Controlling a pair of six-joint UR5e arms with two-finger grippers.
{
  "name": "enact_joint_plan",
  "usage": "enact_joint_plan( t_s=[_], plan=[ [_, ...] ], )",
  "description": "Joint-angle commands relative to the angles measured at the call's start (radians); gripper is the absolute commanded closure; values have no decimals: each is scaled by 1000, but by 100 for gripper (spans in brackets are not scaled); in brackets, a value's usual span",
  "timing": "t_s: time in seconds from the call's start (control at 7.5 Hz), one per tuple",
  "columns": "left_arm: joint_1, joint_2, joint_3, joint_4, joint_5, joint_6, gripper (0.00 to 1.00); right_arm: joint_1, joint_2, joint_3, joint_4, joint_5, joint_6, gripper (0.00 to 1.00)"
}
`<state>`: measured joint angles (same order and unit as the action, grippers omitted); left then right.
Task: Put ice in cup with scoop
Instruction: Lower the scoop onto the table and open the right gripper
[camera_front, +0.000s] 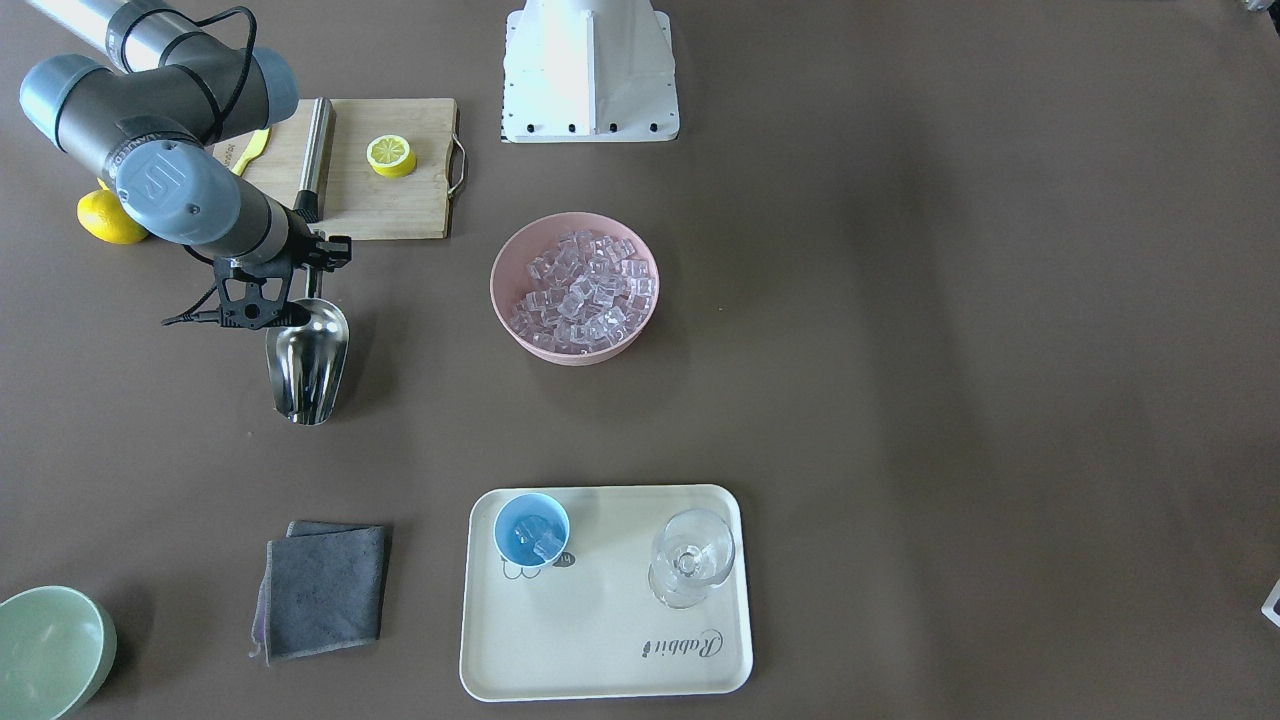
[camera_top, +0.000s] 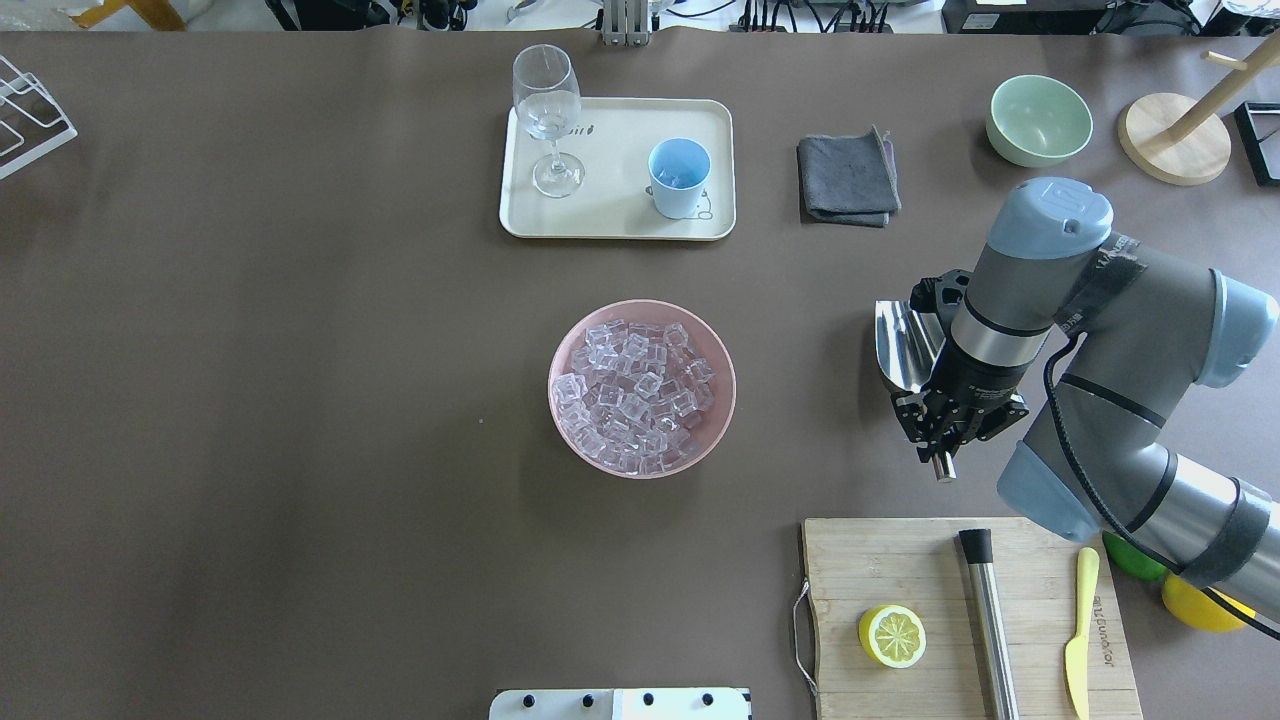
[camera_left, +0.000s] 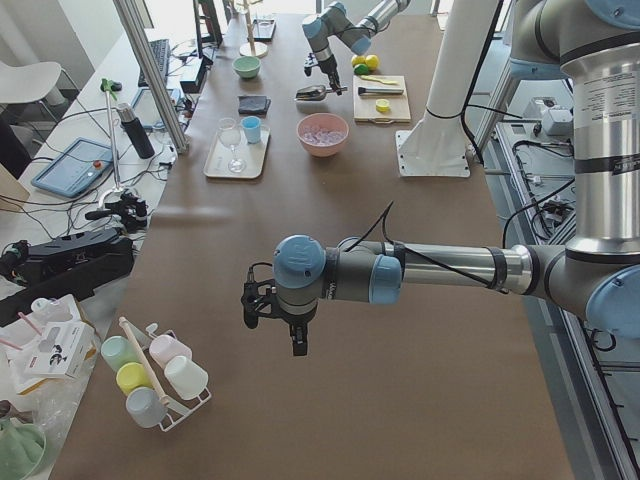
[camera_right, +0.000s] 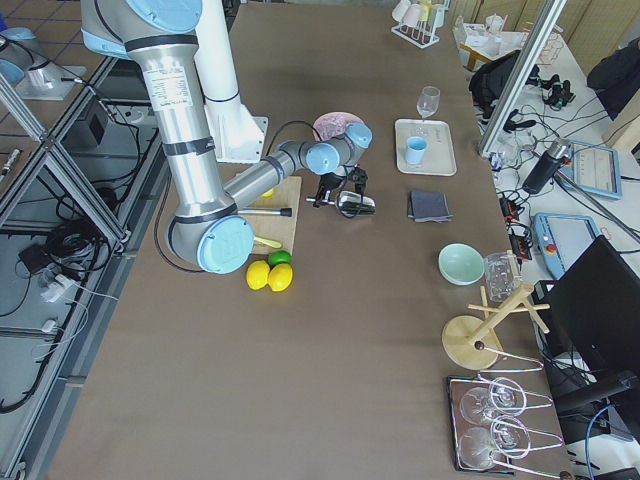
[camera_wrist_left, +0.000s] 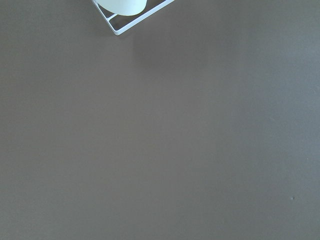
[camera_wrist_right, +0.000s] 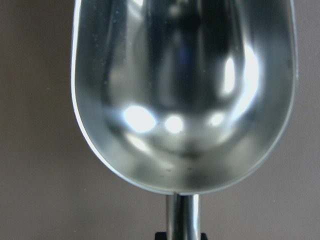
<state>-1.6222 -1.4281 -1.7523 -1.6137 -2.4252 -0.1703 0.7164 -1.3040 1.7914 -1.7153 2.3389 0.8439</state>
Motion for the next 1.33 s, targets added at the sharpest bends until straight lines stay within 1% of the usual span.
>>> enact_joint_plan(
  t_s=[0.0,0.13,0.27,0.4,0.53,1.2],
  plan=[
    [1,0,0,0,0,2,1,0,3,-10,0,0,-2,100],
    [1,0,2,0,0,0,1,0,3,-18,3,0,-2,100],
    [1,0,0,0,0,0,1,0,2,-30,41,0,-3,100],
    [1,0,2,0,0,0,1,0,3,-40,52,0,-8,42],
    [1,0,7,0,0,0,1,0,5,-37,54,-3,-11,1],
    [4,0,7,0,0,0,1,0,8,-35,54,-1,-12,0]
  ],
)
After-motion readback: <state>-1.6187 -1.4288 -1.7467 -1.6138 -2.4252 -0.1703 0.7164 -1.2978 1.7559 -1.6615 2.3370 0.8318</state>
